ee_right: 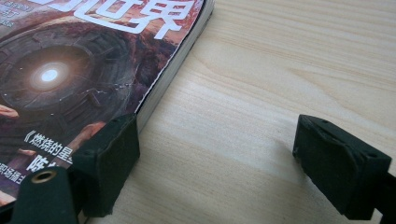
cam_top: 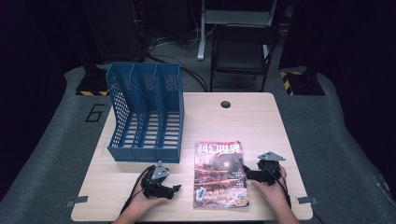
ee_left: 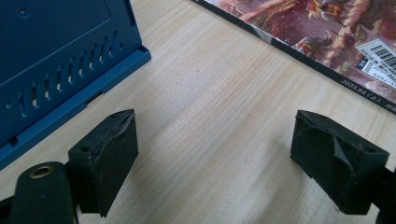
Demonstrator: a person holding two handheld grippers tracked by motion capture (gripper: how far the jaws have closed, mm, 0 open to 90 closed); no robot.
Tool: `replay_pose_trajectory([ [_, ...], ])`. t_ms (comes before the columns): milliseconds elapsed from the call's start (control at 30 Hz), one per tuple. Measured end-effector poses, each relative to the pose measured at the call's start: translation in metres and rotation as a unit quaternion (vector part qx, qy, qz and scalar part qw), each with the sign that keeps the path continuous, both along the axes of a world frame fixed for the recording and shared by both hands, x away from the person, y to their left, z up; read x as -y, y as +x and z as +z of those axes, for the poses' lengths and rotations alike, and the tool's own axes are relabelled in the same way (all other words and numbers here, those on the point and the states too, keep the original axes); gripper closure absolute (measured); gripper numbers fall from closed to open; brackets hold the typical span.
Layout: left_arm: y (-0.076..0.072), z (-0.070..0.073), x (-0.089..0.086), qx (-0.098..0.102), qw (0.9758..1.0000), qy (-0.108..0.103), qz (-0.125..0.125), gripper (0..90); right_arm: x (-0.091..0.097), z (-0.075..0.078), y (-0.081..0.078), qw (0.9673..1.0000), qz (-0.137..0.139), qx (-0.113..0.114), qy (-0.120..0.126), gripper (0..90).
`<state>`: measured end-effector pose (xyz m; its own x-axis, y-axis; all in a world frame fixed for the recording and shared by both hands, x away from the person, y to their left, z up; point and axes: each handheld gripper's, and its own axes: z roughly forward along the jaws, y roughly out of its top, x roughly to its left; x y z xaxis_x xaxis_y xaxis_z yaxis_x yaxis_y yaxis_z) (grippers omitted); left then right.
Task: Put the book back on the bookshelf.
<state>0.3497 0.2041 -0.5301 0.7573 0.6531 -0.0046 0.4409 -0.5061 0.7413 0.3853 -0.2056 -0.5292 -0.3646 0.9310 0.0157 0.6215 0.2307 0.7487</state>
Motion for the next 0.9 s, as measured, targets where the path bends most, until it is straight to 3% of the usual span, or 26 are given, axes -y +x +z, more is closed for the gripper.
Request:
replay_pose_trajectory([
  [600,0.0018,0.0005,0.0032,0.0,1.0,0.005,-0.002,15.1,0.0026,0.0004,-0.004,0.9999,0.013,0.001,-0.006,14.9],
  [767,0.001,0.001,0.0044,0.003,1.0,0.008,0.001,15.5,-0.0013,0.0042,-0.0061,0.9998,0.007,-0.014,-0.008,21.4],
  [800,0.0007,0.0027,0.0058,-0.006,0.9999,0.011,0.004,16.3,-0.0039,0.0055,-0.007,0.9997,0.0,-0.023,-0.004,23.1],
  [900,0.0006,0.0045,0.0096,-0.013,0.9998,0.015,0.008,17.4,-0.003,0.0063,-0.007,0.9997,0.006,-0.02,-0.01,26.5],
])
